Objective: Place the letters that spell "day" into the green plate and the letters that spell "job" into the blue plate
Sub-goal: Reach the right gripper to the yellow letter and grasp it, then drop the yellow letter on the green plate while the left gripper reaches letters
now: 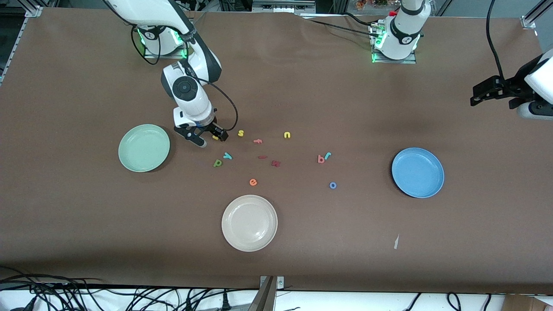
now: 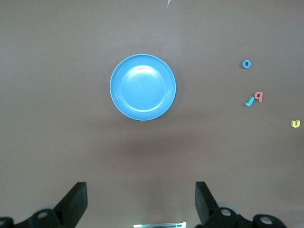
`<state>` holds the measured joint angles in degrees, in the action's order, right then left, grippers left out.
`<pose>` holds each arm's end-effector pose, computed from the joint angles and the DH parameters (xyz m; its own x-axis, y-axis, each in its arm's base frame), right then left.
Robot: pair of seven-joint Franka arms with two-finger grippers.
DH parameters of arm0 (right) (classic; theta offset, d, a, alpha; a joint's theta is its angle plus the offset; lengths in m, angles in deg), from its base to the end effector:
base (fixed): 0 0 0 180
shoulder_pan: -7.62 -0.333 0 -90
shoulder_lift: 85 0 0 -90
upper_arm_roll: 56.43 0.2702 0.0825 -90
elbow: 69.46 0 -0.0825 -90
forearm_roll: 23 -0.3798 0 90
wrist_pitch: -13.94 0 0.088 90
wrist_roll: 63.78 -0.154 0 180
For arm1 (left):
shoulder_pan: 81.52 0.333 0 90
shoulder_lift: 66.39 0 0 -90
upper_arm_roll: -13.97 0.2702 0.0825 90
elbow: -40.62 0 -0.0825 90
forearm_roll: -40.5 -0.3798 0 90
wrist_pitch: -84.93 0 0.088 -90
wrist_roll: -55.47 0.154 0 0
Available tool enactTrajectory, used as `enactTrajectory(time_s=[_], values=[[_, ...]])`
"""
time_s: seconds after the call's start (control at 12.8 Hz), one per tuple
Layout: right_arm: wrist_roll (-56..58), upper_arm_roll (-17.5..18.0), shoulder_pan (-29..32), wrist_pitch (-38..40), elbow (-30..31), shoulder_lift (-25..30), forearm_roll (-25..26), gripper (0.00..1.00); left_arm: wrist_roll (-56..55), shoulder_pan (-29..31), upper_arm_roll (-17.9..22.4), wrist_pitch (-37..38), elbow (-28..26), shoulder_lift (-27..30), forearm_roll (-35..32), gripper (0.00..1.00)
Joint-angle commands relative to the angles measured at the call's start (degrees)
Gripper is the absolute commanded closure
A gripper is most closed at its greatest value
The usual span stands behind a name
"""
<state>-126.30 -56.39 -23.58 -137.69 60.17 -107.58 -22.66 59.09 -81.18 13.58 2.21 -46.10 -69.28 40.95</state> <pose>0.4415 0.2679 0.0984 0.8573 -0.5148 -0.0025 -0.5147 -0.8573 0.0101 0.5441 -0.0017 0.5203 0.9907 -0.0650 -0.1192 -0.0636 -0.9979 0.0158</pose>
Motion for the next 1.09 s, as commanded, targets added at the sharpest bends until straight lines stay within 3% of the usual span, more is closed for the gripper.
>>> enactTrajectory(time_s=[0.0, 0.16, 0.23, 0.39, 0.47, 0.7, 1.02], values=[[-1.46, -0.21, -0.7, -2.0, 0.09, -1.32, 0.36, 0.13, -0.37, -0.16, -0.23, 1.16, 1.46, -0.36, -0.45, 0.0], [-1.38, -0.21, -0.7, -2.87, 0.09, -1.85, 0.36, 0.23, -0.37, -0.16, -0.23, 1.07, 1.55, -0.28, 0.16, 0.0], [-1.38, -0.21, -0.7, -3.05, 0.09, -1.94, 0.36, 0.36, -0.55, -0.25, -0.15, 1.07, 1.12, 0.16, 0.86, 0.0], [-1.46, -0.21, -0.7, -3.05, 0.09, -1.68, 0.36, 0.74, -0.11, -0.69, -0.15, 0.9, 0.85, 0.25, 0.95, 0.0], [-1.38, -0.3, -0.7, -2.97, 0.01, -1.42, 0.36, 0.86, -0.02, -0.69, -0.15, 0.9, 0.67, 0.25, 1.3, 0.0], [0.37, -1.08, -0.61, 0.08, -0.78, 1.3, 0.97, 0.9, -0.02, -0.78, -0.15, 0.46, 0.41, 0.78, 2.45, 0.0], [16.07, -8.19, -0.52, 16.33, -6.05, 6.13, 1.15, 0.9, -0.63, -2.54, -0.93, -0.51, -1.08, 1.31, 4.9, 0.0]])
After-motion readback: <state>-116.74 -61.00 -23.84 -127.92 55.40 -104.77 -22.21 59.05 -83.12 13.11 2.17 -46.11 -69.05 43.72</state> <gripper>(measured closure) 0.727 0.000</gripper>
